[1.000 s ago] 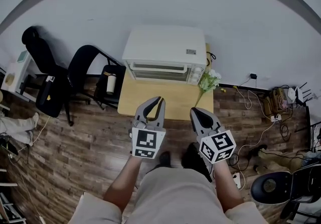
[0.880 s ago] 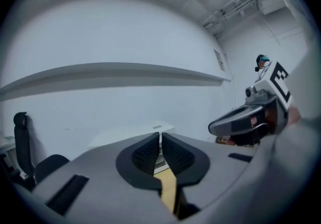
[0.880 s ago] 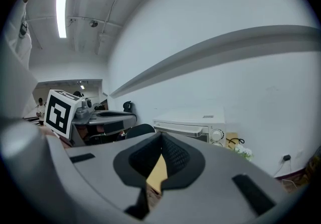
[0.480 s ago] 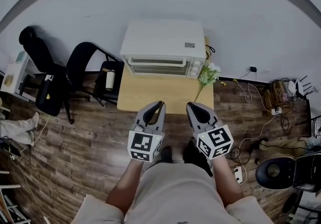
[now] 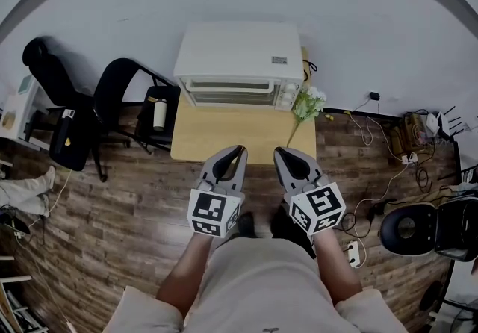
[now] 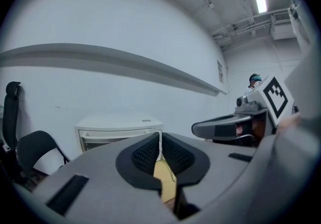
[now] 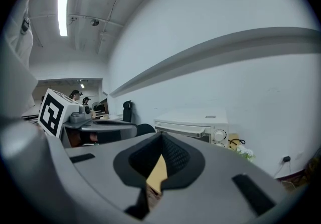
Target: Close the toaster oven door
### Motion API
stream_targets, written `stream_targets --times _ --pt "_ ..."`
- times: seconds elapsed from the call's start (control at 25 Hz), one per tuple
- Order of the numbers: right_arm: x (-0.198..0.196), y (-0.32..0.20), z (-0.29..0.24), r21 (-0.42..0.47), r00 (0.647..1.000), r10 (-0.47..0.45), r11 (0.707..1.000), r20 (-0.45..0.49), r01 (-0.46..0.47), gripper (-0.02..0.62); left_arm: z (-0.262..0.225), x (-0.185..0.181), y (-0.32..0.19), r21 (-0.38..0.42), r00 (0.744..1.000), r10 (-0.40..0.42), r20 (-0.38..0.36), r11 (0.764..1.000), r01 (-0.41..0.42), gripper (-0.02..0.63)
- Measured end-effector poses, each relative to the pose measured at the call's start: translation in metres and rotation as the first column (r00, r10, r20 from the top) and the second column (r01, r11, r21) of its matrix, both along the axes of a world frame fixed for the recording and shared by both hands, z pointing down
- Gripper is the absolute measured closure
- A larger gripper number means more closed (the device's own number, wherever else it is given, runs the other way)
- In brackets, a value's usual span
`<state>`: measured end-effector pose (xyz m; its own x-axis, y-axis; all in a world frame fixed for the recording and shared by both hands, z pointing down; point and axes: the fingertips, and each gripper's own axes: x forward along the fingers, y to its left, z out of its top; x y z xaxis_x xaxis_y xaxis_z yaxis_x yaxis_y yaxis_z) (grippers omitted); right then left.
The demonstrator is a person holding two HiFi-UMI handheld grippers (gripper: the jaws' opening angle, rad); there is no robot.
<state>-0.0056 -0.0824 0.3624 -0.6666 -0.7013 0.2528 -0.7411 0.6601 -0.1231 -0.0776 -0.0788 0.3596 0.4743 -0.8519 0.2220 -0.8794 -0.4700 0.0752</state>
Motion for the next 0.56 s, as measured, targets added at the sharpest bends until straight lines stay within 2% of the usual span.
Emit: stream_targets --times 0.56 --pt "-0.0062 -0.0052 -0.0003 0.009 1.0 0.001 1.0 -0.006 -0.001 0.597 0.0012 -0.0035 -0.0104 -0.003 1.0 0.012 -0.001 1.0 -0.012 0.588"
